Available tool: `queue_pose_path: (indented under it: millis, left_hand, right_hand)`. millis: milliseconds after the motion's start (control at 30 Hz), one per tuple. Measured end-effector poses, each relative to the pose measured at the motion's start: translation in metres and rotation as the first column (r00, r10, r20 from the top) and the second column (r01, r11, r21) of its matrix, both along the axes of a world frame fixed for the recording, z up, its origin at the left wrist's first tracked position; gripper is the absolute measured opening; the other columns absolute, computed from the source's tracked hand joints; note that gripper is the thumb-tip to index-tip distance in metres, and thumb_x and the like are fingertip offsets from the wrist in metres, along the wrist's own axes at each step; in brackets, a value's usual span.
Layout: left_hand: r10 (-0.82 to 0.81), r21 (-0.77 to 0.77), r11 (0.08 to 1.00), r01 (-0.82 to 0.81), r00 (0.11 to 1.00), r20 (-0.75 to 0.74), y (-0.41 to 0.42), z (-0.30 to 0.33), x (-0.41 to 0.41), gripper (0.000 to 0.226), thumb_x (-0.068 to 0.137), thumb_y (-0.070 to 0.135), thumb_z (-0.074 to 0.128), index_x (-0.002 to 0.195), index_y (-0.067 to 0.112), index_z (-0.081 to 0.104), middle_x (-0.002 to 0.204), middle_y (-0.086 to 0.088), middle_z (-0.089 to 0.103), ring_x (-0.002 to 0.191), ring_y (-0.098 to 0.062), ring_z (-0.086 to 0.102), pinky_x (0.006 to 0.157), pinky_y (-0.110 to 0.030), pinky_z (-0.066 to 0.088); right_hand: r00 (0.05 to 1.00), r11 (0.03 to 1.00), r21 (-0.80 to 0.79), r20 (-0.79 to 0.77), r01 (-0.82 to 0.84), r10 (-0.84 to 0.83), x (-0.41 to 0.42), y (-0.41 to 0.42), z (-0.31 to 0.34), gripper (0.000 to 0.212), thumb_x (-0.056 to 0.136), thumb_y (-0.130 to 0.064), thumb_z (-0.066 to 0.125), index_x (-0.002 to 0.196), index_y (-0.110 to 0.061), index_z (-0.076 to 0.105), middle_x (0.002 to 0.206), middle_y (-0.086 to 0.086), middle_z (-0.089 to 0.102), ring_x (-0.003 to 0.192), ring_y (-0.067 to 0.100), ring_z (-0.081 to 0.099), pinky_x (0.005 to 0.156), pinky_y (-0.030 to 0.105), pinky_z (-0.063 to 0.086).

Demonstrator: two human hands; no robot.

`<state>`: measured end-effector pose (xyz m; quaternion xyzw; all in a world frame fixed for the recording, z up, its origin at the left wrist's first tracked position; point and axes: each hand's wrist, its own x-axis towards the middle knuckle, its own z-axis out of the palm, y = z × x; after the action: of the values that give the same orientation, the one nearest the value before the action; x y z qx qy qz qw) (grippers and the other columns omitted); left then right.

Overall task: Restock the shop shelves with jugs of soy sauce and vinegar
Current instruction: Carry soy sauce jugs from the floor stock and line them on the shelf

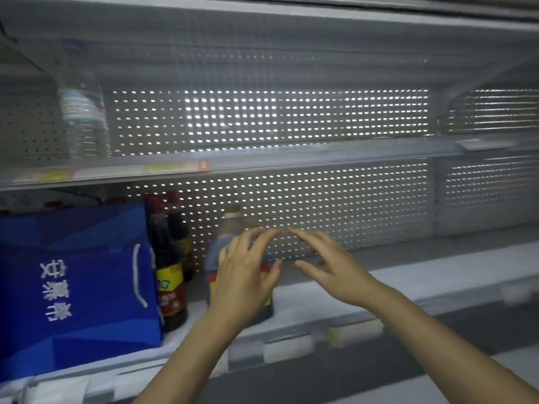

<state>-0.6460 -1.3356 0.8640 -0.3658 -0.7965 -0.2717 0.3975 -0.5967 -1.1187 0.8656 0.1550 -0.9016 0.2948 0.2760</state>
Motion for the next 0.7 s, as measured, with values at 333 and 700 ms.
queue_pose_path:
  millis: [333, 700]
  left_hand:
    - [-0.282, -0.310, 0.913, 0.265, 0.959, -0.010, 0.262, -0.019, 0.157, 0.040, 0.097, 0.041, 0.052, 0.136, 0.033, 0.055, 0.124, 0.005, 0.069, 0.113, -0.025, 0.065, 0.092, -0.043, 0.049]
    - [-0.607, -0.638, 0.597, 0.486, 0.794, 0.037, 0.546, -0.091, 0.403, 0.041, 0.099, 0.032, 0.050, 0.140, 0.026, 0.049, 0.123, -0.007, 0.066, 0.107, -0.033, 0.063, 0.091, -0.044, 0.048]
  right_hand:
    - [0.840, 0.712, 0.492, -0.078, 0.501, -0.537, 0.259, 0.216, -0.023, 0.033, 0.105, -0.040, 0.050, 0.136, -0.033, 0.054, 0.123, -0.008, 0.060, 0.113, 0.016, 0.059, 0.088, 0.042, 0.052]
    - [0.404, 0.289, 0.750, 0.031, 0.596, -0.914, 0.574, 0.391, -0.093, 0.030, 0.102, -0.032, 0.048, 0.128, -0.021, 0.055, 0.118, 0.006, 0.065, 0.104, 0.034, 0.065, 0.077, 0.045, 0.053]
